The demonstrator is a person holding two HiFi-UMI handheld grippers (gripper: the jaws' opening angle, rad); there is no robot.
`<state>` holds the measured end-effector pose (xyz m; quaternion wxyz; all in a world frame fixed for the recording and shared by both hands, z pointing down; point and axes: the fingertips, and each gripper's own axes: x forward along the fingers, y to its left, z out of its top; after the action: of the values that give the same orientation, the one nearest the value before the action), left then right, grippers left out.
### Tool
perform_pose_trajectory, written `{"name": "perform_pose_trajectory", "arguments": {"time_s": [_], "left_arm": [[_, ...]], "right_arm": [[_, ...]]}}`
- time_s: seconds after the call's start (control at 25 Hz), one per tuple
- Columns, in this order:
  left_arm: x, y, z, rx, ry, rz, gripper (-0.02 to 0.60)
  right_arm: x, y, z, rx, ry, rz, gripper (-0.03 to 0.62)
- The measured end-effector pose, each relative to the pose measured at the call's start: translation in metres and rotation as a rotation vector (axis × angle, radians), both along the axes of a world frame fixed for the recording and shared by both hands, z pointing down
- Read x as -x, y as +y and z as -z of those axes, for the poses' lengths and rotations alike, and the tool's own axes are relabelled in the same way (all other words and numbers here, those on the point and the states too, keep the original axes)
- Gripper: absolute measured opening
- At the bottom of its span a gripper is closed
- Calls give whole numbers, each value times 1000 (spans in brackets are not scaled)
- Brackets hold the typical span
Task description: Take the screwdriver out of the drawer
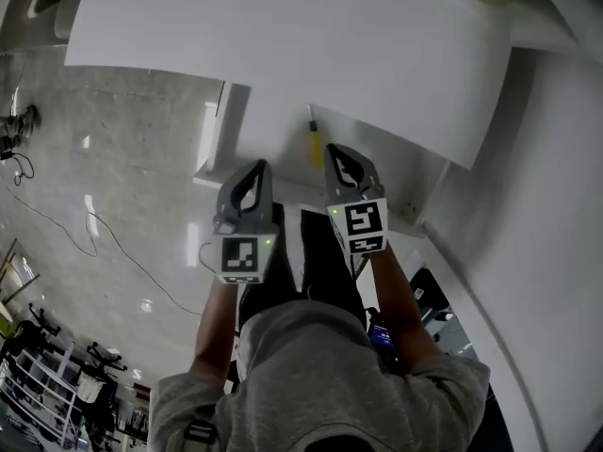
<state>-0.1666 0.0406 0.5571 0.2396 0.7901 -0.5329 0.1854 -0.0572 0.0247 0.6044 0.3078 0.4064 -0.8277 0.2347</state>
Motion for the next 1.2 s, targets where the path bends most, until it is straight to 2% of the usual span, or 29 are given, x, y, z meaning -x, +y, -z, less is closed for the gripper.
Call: {"name": "perform_pose_trajectory", "arguments": {"time_s": [0.16,0.52,0.6,0.84,0.96,1.2], "left_arm": [[-4,-2,-25,35,5,10,12],[-2,-2,-47,64,14,10,12],[-1,-2,-48,70,13,9,12],[1,-2,-48,82,27,22,12],[1,-2,-49,81,24,18,12],[1,-3,-50,63,7,13,12]], "right_arm": [[-4,-1,-28,52,10,7,3],[2,3,-69,142,27,7,6],[5,3,-78,176,34,8,61],[11,4,-105,252,76,12,127],[11,5,-117,297,80,9,149],[5,8,-139,372,93,9,148]]}}
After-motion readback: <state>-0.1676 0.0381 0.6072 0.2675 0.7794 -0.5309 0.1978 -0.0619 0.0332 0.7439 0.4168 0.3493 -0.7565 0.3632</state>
